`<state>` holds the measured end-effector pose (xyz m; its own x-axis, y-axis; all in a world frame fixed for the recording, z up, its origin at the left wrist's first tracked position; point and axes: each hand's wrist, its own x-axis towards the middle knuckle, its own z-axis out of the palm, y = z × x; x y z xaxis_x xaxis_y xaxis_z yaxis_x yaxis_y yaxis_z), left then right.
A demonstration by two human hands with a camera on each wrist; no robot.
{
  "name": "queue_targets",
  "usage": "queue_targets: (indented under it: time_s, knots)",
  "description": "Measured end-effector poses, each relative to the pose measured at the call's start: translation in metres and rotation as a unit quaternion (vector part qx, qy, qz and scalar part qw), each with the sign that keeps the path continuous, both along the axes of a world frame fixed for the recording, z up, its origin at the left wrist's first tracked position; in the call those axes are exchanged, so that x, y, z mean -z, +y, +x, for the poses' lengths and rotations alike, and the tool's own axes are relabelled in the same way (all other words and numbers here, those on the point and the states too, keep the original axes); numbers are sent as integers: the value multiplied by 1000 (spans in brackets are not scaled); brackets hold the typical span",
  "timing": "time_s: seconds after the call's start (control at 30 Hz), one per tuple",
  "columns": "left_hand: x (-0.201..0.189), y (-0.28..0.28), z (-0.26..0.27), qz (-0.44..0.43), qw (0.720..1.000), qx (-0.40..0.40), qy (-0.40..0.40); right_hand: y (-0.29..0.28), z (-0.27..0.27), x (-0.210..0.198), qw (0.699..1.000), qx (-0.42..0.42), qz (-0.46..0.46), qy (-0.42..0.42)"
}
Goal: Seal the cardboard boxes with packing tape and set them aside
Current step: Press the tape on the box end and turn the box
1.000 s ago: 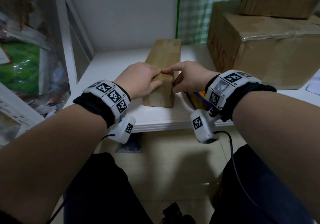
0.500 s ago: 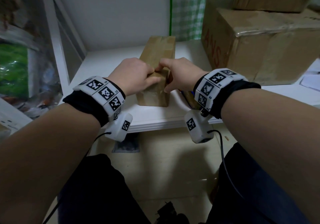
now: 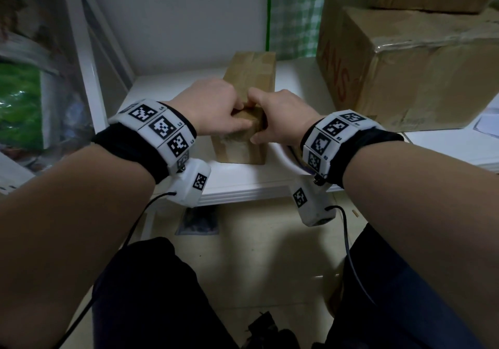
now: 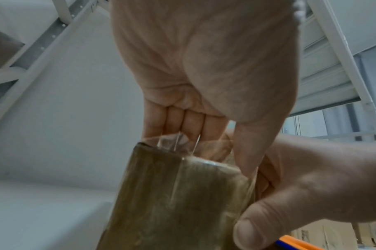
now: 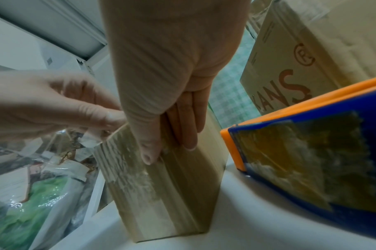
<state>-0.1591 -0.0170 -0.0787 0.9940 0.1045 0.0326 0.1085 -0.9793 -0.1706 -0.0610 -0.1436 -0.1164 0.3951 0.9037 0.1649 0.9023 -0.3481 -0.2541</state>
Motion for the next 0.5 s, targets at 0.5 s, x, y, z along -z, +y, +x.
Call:
queue_targets:
  time_s: [0.5]
  knots:
    - [5,5,-12,28,1000,11,-5,-4,-1,7,999,-13,52,11]
